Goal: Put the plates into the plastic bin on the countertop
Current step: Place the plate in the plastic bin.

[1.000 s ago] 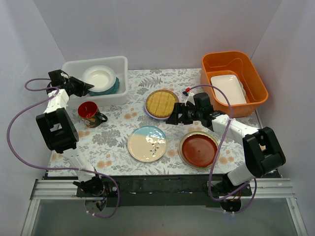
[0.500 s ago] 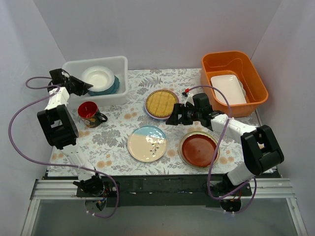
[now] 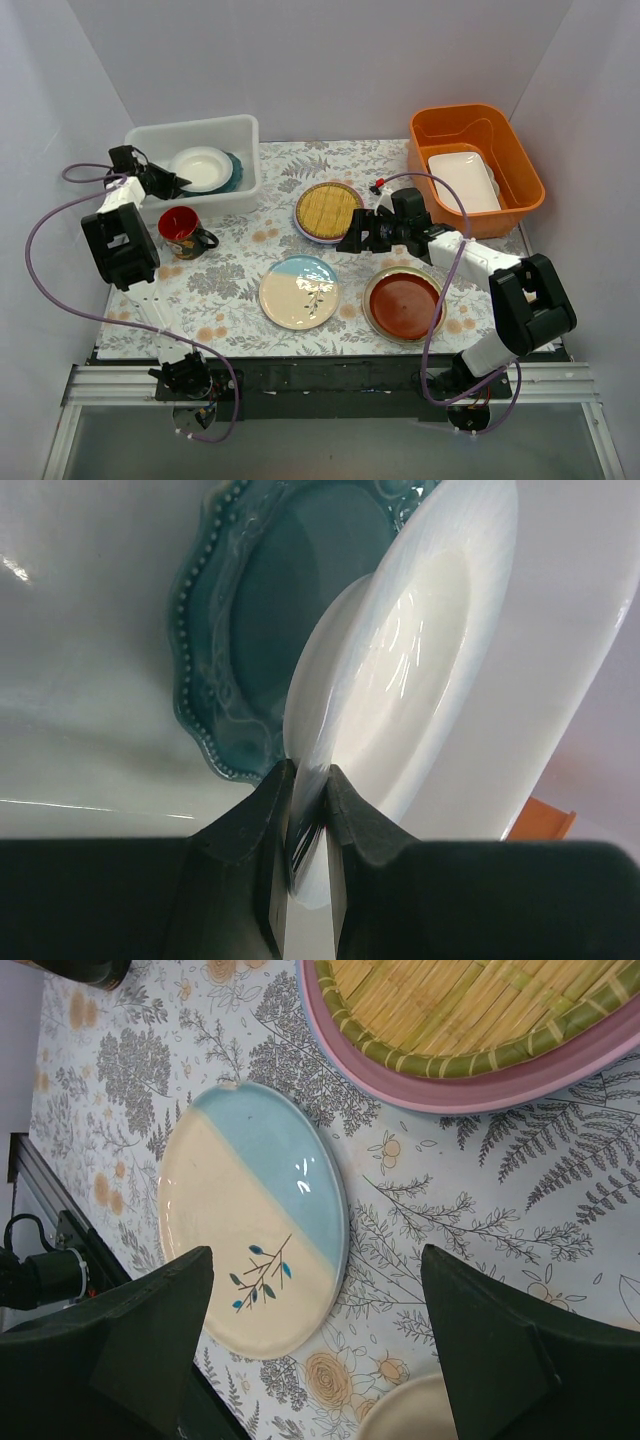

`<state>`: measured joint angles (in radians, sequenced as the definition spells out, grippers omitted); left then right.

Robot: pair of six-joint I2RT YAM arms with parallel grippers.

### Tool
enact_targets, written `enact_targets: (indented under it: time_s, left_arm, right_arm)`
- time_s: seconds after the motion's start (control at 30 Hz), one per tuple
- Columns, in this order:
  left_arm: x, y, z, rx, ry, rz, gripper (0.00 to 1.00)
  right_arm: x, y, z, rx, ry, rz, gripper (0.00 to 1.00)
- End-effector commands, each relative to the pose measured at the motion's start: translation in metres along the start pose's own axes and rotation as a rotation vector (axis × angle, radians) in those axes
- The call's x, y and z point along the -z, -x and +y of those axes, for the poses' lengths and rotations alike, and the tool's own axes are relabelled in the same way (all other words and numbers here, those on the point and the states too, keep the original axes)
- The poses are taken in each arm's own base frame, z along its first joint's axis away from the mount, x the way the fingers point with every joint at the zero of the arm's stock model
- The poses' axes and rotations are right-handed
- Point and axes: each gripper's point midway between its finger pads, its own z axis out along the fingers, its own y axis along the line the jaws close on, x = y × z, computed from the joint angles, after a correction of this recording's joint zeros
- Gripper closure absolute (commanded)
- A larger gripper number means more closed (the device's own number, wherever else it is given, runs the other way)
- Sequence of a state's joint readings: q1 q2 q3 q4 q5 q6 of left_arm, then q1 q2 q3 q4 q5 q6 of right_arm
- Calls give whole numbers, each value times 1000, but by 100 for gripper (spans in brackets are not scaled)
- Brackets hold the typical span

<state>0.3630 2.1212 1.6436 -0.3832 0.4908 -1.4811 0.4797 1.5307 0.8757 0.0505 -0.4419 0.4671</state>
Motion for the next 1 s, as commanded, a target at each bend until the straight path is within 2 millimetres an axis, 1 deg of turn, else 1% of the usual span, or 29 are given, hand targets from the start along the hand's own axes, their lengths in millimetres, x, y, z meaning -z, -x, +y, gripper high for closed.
enact_targets:
  time_s: [0.0,0.27,0.5,0.67,0.97]
  left_arm:
    - [13,21,-38,-46,-104,-45,100]
    - [10,28,-45,-57,-107,-53,100]
    - [5,28,-43,-59,-98,-47,100]
    - [-4,27,-35,-61,-76,-35,100]
    - [-21,23,-30,-75,-48,-9,100]
  right_arm:
    - [0,20,7,35,12,-40,9]
    - [-2,20,6,34,11,-37,8]
    - [-3,19,6,30,12,-32,9]
    - [-3,21,7,33,16,-35,9]
    - [-5,19,7,31,23,-27,9]
